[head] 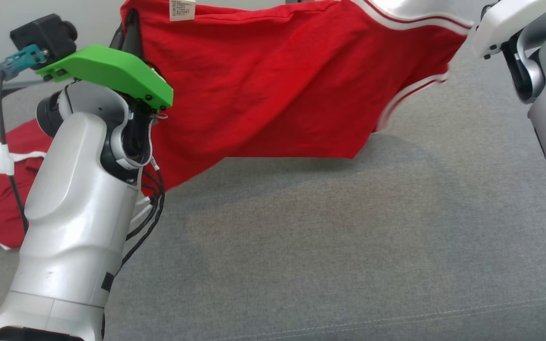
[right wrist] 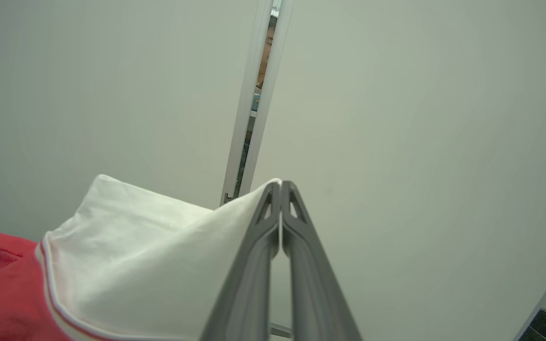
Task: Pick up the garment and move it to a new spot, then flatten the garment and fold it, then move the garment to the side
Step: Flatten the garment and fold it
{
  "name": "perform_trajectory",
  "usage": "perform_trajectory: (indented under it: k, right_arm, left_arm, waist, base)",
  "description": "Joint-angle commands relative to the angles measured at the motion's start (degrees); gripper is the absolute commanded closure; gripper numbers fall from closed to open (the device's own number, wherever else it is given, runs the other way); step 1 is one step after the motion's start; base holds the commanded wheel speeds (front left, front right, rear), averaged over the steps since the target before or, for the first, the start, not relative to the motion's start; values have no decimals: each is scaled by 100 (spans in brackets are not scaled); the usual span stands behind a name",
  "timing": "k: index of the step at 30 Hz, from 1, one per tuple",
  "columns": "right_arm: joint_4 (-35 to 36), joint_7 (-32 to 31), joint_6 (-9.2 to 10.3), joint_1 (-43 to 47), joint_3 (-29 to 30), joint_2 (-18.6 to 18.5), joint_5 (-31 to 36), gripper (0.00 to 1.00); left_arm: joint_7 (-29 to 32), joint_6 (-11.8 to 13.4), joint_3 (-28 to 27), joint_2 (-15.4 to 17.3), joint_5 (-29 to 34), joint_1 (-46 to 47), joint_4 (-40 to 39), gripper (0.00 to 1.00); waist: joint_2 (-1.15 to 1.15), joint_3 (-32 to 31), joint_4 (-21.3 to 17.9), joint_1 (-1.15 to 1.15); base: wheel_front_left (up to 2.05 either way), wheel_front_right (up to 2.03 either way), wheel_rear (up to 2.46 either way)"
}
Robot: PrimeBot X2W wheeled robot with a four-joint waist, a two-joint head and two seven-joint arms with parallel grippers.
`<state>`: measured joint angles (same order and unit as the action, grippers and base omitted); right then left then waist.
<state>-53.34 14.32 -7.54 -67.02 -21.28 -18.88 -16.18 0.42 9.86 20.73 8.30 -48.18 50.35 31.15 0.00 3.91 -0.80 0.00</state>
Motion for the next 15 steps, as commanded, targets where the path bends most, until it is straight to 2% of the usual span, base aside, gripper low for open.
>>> perform_trajectory:
  k: [1, 3, 9, 15]
  right_arm:
    - [64, 43, 10, 75, 22, -42, 6, 100]
    - [167, 54, 10, 46, 90, -90, 19, 100]
    - [409, 1, 10, 140, 213, -148, 86, 100]
    - [520, -217, 10, 267, 153, -101, 75, 100]
  left_arm:
    - [-41, -35, -51, 0, -84, -98, 8, 100]
    - [33, -60, -161, -48, -248, -141, 64, 100]
    - [411, -11, -118, 97, -363, -252, 263, 100]
    - [439, -16, -123, 64, -410, -263, 206, 100]
  waist:
    - [0, -261, -240, 0]
    - [0, -345, -291, 0]
    - [0, -423, -377, 0]
    - [0, -171, -356, 0]
  base:
    - [0, 0, 0]
    - [0, 0, 0]
    - [0, 0, 0]
    - [0, 0, 0]
